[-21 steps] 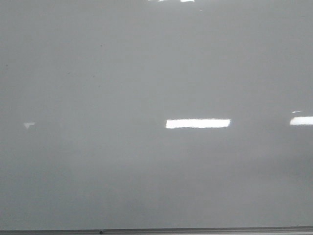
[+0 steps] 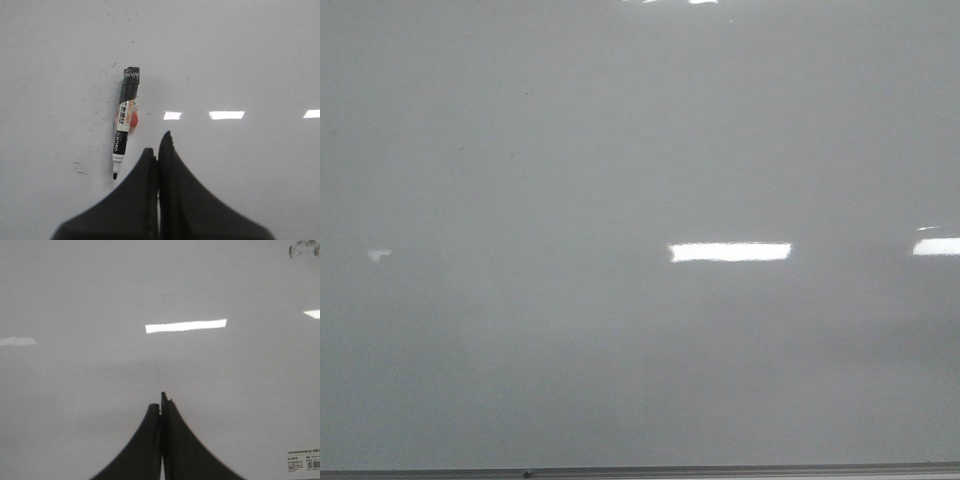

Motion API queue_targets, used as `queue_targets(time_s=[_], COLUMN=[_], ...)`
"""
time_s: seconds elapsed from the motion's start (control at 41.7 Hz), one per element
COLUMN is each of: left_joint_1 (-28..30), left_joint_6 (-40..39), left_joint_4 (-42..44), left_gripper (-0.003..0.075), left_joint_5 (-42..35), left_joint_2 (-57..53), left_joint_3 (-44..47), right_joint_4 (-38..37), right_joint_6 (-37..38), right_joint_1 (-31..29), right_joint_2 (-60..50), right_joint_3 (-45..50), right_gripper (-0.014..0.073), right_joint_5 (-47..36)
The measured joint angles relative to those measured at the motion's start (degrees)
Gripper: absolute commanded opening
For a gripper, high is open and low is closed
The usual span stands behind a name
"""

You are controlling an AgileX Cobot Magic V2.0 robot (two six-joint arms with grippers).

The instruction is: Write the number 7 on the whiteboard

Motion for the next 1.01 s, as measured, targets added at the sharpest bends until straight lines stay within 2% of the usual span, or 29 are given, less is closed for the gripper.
queue_targets(time_s=[0.815, 1.006], left_joint_1=[0.0, 0.0], left_joint_6=[0.0, 0.0], left_joint_4=[0.0, 0.4], left_gripper=[-0.002, -0.002], left_joint_5=[0.0, -0.7], left_joint_2=[0.0, 0.0], left_joint_3=[0.0, 0.0], right_joint_4=[0.0, 0.0], right_joint_6=[0.0, 0.0], right_joint_1=[0.0, 0.0], right_joint_2=[0.0, 0.0], right_joint_3=[0.0, 0.0], right_gripper=[-0.0059, -0.0059], right_joint_5=[0.0, -2.4])
